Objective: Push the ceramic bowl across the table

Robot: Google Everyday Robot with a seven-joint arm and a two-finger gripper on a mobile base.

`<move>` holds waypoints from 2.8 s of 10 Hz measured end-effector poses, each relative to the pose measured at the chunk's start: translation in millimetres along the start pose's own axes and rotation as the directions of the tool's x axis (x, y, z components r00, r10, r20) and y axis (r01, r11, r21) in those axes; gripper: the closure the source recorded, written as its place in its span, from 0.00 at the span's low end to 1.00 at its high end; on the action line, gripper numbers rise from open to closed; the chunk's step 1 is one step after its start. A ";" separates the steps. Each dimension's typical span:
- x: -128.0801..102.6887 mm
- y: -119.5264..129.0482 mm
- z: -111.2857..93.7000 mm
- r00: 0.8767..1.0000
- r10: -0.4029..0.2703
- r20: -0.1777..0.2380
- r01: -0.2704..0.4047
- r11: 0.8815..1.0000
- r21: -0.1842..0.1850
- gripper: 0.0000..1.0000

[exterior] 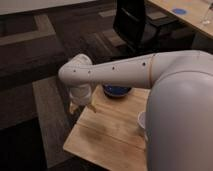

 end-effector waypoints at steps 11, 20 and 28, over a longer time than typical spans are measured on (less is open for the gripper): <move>-21.3 -73.8 22.4 0.980 0.201 -0.016 -0.201 0.970 -0.135 0.35; -66.2 -128.8 22.8 0.982 0.186 0.021 -0.184 0.980 -0.071 0.35; -84.9 -146.8 56.0 0.980 0.197 -0.002 -0.197 0.977 -0.082 0.35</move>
